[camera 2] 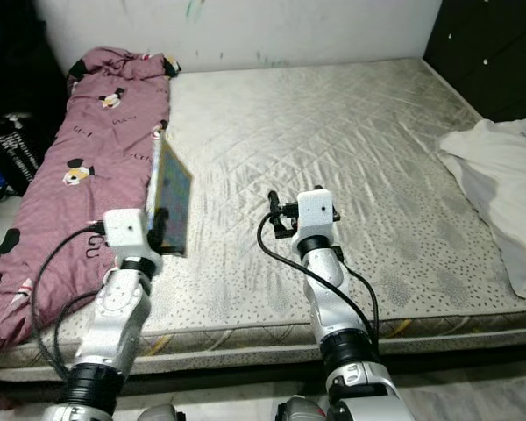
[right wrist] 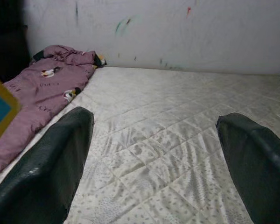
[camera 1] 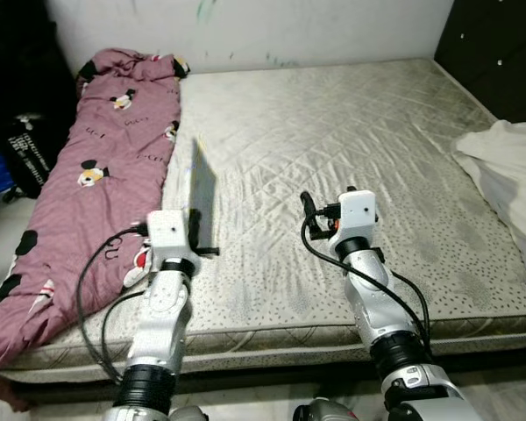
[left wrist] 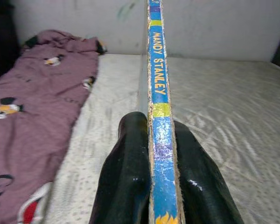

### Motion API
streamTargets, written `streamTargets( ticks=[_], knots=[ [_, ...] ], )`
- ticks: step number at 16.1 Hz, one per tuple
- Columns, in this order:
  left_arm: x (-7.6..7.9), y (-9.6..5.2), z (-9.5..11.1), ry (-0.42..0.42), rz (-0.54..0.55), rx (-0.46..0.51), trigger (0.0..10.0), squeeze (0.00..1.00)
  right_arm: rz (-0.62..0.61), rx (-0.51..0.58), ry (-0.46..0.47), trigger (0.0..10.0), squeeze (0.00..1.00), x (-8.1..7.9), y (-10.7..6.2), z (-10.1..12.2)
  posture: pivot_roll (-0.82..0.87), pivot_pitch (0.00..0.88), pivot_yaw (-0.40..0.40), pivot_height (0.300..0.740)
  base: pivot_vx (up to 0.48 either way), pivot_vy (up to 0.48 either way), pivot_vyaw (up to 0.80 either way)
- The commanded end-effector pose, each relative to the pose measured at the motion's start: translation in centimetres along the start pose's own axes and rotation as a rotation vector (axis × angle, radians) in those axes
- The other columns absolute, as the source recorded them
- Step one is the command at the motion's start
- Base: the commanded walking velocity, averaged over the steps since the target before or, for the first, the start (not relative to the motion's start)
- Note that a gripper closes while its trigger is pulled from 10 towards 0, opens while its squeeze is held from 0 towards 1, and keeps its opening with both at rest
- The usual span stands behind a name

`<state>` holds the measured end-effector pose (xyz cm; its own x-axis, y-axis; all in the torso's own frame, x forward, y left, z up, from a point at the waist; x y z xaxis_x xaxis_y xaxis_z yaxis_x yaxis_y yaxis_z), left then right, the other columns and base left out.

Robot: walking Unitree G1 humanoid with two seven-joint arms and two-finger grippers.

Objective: Clean up the room

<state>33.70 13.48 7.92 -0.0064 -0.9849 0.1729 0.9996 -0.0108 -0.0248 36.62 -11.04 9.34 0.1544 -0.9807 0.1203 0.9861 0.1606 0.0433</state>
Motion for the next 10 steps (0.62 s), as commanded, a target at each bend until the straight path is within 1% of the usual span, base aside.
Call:
streamTargets(
  ticks=[1,2,3,8,9,10],
  knots=[
    [-0.5,0.2,1.3,0.009,0.022,0.055,10.0,0.0,-0.003,0.004,0.016,10.0,0.0,-0.2,0.2,0.5,-0.01,0.0,0.036,0.74,0.0,0.0,0.0],
    [-0.8,0.0,1.3,0.004,0.04,0.056,10.0,0.0,0.011,0.004,0.014,10.0,0.0,-0.5,0.3,0.6,0.0,0.0,0.024,0.74,0.0,0.0,0.0],
    [-0.8,0.0,1.4,0.003,0.04,0.056,10.0,0.0,0.016,0.0,0.016,10.0,0.0,-0.6,0.3,0.5,0.01,0.0,0.022,0.74,0.0,0.0,0.0],
    [0.1,0.5,2.1,-0.023,-0.002,0.067,10.0,0.0,0.05,-0.003,0.017,10.0,0.0,-0.8,1.1,1.1,0.03,0.0,-0.021,0.74,0.0,0.0,-0.8],
    [0.1,0.6,2.5,-0.027,0.006,0.082,10.0,0.0,0.062,0.0,0.011,10.0,0.0,-1.0,1.4,1.3,0.04,0.0,-0.032,0.74,0.0,0.0,-0.48],
    [0.0,0.6,2.6,-0.034,0.012,0.087,10.0,0.0,0.074,0.002,0.012,10.0,0.0,-1.2,1.5,1.4,0.04,0.0,-0.036,0.74,0.0,0.0,0.0]
  ],
)
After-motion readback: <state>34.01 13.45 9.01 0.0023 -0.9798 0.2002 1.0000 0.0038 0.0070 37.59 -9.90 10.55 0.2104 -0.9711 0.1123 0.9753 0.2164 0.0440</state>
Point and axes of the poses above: a point about 5 cm out from each wrist's last joint towards the gripper, its own y axis pointing out of the wrist towards the gripper, its own z axis along the axis of the wrist's last joint, x = y × z, the point moved 4 cm from there along y, pointing out of the wrist towards the gripper, and after that the axes turned 5 degrees about -y, right-handed, at the moved point
